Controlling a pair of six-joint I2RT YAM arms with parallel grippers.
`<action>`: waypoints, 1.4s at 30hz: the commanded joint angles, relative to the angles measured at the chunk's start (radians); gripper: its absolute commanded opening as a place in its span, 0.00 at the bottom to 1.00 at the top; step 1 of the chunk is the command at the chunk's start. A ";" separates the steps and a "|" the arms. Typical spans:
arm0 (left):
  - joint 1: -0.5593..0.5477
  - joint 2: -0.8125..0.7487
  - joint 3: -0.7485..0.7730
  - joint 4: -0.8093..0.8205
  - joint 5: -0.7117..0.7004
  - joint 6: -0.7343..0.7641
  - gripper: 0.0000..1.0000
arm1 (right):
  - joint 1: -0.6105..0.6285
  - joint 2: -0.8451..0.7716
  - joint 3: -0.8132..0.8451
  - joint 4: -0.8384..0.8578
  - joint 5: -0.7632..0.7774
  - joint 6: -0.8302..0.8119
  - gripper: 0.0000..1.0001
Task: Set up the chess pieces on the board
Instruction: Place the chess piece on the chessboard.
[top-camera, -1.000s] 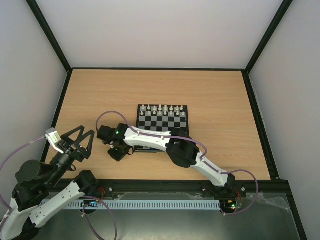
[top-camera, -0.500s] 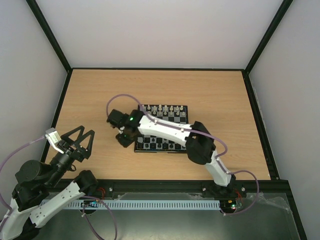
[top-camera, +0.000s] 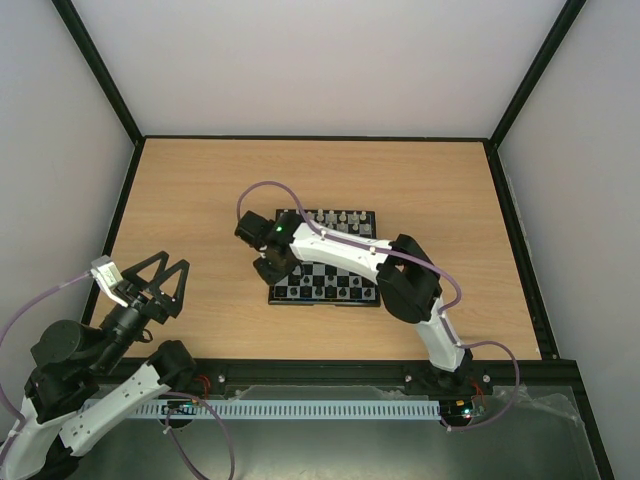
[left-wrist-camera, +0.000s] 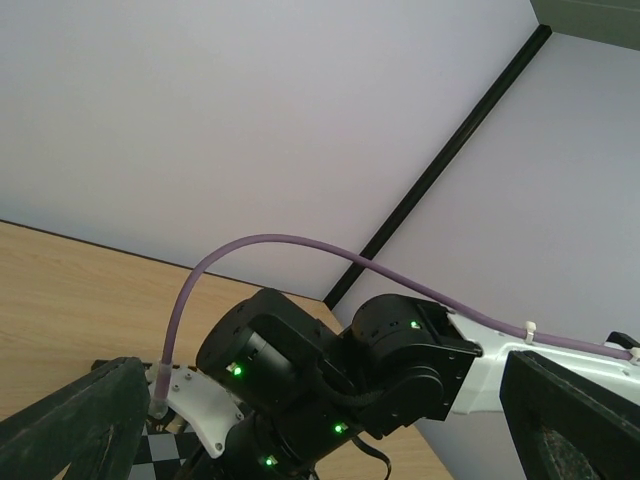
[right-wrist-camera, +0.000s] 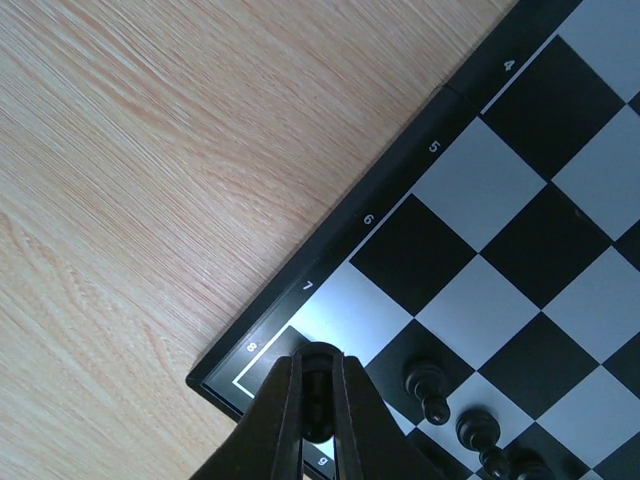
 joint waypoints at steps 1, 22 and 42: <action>0.004 -0.002 -0.006 0.028 0.010 0.017 0.99 | -0.009 0.027 -0.031 -0.012 0.019 0.010 0.05; 0.013 0.012 -0.005 0.030 0.013 0.020 0.99 | -0.031 0.084 -0.046 0.008 0.008 -0.001 0.12; 0.036 0.026 -0.004 0.034 0.023 0.024 0.99 | -0.031 -0.034 -0.044 0.010 0.024 0.010 0.50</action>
